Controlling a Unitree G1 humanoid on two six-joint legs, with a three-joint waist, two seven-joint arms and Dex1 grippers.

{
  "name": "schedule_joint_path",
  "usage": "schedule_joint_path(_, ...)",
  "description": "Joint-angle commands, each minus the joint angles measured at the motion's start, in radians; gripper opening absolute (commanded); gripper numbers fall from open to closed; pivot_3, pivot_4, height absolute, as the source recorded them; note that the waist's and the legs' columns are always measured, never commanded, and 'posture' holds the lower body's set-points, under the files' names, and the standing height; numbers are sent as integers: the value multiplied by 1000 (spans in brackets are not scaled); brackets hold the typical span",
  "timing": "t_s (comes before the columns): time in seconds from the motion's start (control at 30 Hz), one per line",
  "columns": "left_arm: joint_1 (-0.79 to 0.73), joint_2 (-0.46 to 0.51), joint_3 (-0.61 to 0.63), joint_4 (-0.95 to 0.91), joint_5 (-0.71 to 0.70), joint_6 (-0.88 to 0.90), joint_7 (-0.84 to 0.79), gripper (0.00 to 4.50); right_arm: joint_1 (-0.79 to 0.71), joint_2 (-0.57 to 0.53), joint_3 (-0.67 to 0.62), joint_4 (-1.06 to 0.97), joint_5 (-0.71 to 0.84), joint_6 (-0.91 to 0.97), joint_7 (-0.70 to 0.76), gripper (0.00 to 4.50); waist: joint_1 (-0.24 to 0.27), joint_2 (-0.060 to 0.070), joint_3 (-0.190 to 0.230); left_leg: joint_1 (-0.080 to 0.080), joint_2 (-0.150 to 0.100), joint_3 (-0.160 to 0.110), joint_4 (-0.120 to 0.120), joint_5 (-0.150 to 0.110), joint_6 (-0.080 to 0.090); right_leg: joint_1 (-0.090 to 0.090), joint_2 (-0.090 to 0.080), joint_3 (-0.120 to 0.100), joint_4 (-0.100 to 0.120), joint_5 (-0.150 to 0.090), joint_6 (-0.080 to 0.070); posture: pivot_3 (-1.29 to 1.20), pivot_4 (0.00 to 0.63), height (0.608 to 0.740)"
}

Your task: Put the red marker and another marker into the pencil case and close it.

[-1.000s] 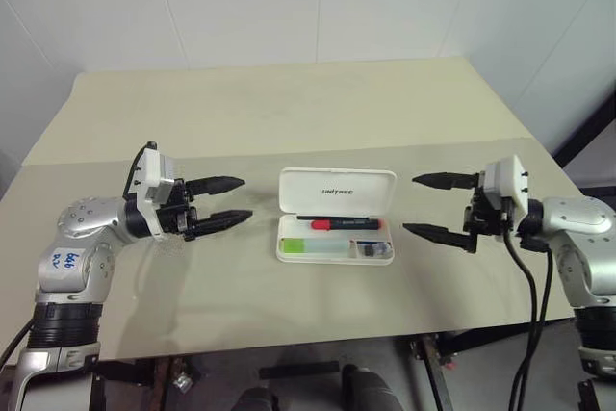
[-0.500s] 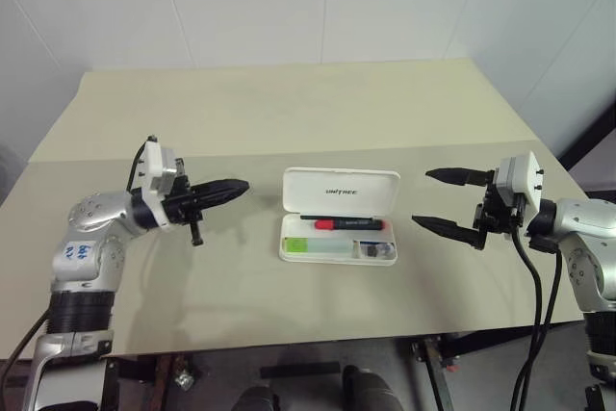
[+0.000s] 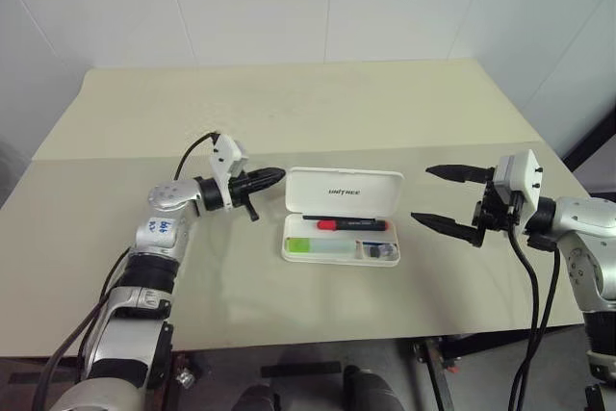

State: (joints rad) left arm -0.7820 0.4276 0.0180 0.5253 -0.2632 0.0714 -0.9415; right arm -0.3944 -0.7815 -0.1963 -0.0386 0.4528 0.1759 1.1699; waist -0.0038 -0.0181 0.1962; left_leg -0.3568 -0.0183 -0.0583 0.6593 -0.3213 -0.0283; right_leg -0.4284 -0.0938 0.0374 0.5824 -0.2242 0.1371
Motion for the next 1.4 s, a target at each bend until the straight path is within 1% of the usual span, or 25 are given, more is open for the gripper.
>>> schedule_joint_path(0.03,-22,-5,-1,-21,-14,-57,-63,13,6,-7,-15,-42,17,0,-14,4500,2,0,0,0,0,0,0,0,0,0,0,0,0,0,0,0,150,740)
schedule_joint_path(0.13,6,6,-1,-63,-38,-89,-143,13,10,-5,-13,-49,19,3,-22,4500,2,0,0,0,0,0,0,0,0,0,0,0,0,0,0,0,150,740)
schedule_joint_path(0.23,41,30,-18,-108,-28,-133,-218,13,14,-3,-11,-55,20,6,-27,4500,1,0,0,0,0,0,0,0,0,0,0,0,0,0,0,0,150,740)
schedule_joint_path(0.33,85,68,-61,-157,3,-191,-299,13,15,0,-7,-57,20,8,-32,4500,1,0,0,0,0,0,0,0,0,0,0,0,0,0,0,0,150,740)
schedule_joint_path(0.43,131,96,-114,-206,35,-210,-342,13,17,5,-2,-59,19,8,-37,4500,1,0,0,0,0,0,0,0,0,0,0,0,0,0,0,0,150,740)
schedule_joint_path(0.63,194,110,-184,-293,90,-155,-311,13,27,11,0,-70,18,13,-49,4500,4,0,0,0,0,0,1,0,1,0,0,0,0,0,0,0,150,740)
schedule_joint_path(0.77,216,99,-213,-320,142,-84,-234,13,32,15,1,-81,19,19,-58,4500,2,0,0,0,0,0,2,0,1,0,0,0,0,0,0,0,150,740)
schedule_joint_path(0.87,239,80,-233,-359,133,2,-212,13,39,17,2,-88,21,19,-66,4500,2,0,0,0,0,0,3,0,1,1,0,0,0,0,0,0,150,740)
schedule_joint_path(1.03,245,88,-267,-387,170,87,-175,13,56,30,5,-103,24,15,-85,4500,3,0,0,2,0,0,4,0,1,2,0,1,0,0,0,0,150,740)
schedule_joint_path(1.3,227,96,-294,-424,166,186,-177,13,53,48,16,-96,18,8,-89,4500,2,0,0,4,0,-1,5,0,1,4,0,1,1,0,0,0,150,740)
schedule_joint_path(1.4,222,66,-244,-447,95,246,-157,13,44,55,26,-84,14,3,-86,4500,2,0,0,4,0,-1,5,0,1,4,0,1,1,0,0,0,150,740)
